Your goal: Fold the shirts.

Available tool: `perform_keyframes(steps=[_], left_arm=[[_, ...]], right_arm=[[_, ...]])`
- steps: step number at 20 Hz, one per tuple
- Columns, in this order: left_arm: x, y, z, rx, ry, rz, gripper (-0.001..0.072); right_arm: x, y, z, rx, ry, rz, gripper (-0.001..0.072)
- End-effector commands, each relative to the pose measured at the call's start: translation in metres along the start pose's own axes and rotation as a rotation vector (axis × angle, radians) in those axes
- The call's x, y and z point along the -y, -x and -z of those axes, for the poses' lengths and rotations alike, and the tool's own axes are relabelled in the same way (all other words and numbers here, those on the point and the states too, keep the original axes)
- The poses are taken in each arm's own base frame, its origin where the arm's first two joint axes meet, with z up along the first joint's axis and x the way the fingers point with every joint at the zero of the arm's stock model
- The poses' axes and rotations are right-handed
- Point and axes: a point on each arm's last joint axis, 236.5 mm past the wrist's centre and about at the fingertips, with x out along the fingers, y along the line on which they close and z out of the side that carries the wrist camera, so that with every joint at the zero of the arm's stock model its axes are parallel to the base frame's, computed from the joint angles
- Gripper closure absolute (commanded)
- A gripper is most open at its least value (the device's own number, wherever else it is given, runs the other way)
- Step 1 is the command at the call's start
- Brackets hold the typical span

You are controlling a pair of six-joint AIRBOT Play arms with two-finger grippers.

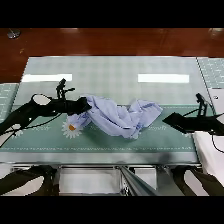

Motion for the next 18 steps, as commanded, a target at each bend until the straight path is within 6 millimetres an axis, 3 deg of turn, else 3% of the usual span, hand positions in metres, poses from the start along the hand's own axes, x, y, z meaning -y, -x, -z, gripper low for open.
perform_keyframes(steps=[1, 5, 10, 15, 16, 17, 18], left_arm=[[0.018, 0.005, -0.003, -0.012, -0.070, 0.040, 0.0685], [0.025, 0.009, -0.007, -0.004, -0.083, 0.052, 0.0685], [0.026, 0.009, -0.004, -0.015, -0.072, 0.055, 0.0684], [0.026, 0.009, -0.005, -0.013, -0.051, 0.054, 0.0684], [0.026, 0.009, -0.005, -0.013, -0.052, 0.054, 0.0684], [0.025, 0.009, -0.005, -0.013, -0.051, 0.054, 0.0684], [0.025, 0.009, -0.006, -0.012, -0.051, 0.054, 0.0684]], right_arm=[[-0.019, -0.030, 0.017, -0.128, 0.069, -0.016, 0.0092], [-0.032, -0.052, -0.004, -0.176, 0.063, -0.010, 0.0093], [-0.045, -0.083, 0.000, -0.287, 0.090, 0.001, 0.0093], [-0.069, -0.098, -0.008, -0.282, 0.157, 0.000, 0.0094], [-0.071, -0.098, -0.009, -0.278, 0.153, 0.000, 0.0121], [-0.071, -0.098, -0.010, -0.275, 0.148, 0.000, 0.0204], [-0.070, -0.099, -0.011, -0.272, 0.150, 0.002, 0.0340]])
